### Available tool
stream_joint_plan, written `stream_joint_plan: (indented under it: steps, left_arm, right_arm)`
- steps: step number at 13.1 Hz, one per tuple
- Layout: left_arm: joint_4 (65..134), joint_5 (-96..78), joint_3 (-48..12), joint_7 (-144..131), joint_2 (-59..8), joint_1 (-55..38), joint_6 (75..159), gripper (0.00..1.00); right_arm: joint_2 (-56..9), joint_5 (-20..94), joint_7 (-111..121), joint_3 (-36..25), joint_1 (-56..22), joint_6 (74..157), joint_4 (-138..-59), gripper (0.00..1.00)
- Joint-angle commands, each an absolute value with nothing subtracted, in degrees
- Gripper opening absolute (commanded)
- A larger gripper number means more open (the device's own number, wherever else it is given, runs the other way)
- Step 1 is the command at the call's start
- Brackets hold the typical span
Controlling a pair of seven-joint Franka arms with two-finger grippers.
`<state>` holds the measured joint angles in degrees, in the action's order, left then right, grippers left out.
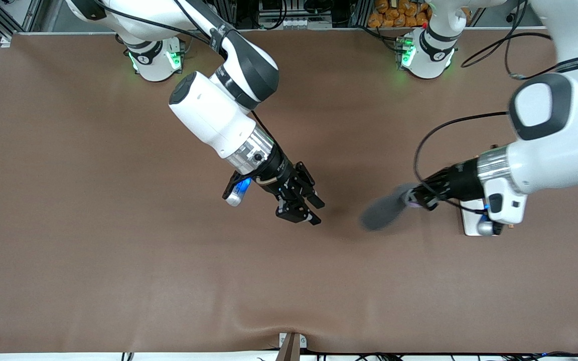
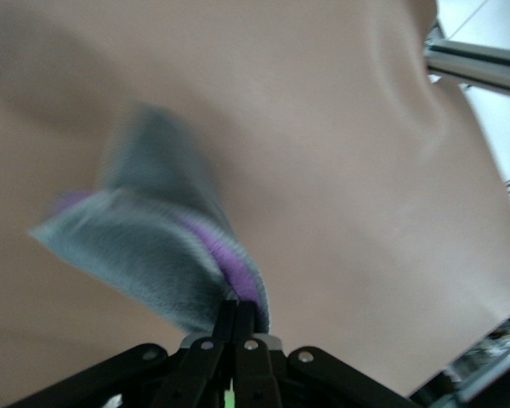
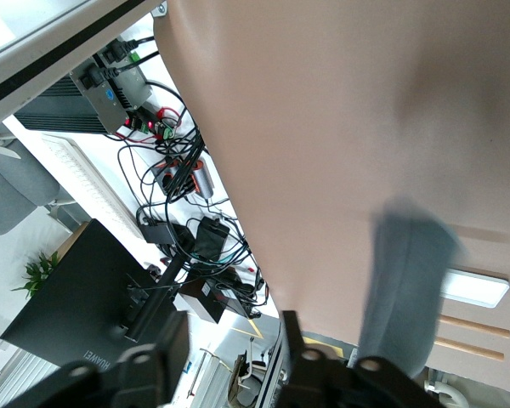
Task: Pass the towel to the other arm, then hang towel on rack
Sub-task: 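Open the right gripper while the left gripper pulls the towel away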
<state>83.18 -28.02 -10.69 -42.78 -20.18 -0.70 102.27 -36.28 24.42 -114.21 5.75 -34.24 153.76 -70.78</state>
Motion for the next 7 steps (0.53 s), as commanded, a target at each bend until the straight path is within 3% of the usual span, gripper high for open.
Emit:
stream_joint_plan:
  steps: [1, 4, 7]
  left_arm:
    - [83.85, -22.26, -10.72, -34.75, -18.02, 1.49, 97.22, 0.0]
    - [84.11, -14.88, -10.72, -24.13, -16.53, 3.95, 92.82, 0.0]
    - [84.37, -9.51, -10.63, -9.88, -16.17, 7.11, 91.59, 0.0]
  right_arm:
    - [-34.9, 23.13, -114.7, 5.54, -33.93, 150.48, -71.1, 1.0]
    - [-32.97, 13.31, -113.82, 5.71, -32.52, 140.93, -71.1, 1.0]
    - [-30.25, 11.95, -112.85, 5.63, -30.94, 125.91, -71.01, 1.0]
